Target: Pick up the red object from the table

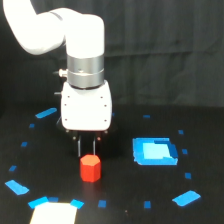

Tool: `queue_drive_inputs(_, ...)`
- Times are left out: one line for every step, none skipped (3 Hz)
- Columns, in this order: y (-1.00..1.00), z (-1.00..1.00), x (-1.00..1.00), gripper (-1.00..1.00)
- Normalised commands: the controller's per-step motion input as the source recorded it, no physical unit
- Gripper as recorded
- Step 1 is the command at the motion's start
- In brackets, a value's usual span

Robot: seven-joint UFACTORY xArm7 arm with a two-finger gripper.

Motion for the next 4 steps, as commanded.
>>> queue_drive_inputs(-1.00,0.49,0.07,1.00)
queue_drive_inputs(-1.00,-0.25,0.13,1.00)
queue_drive_inputs(0.20,0.42,-0.31,-1.00)
queue_drive_inputs(1.00,1.00,0.07,-1.00)
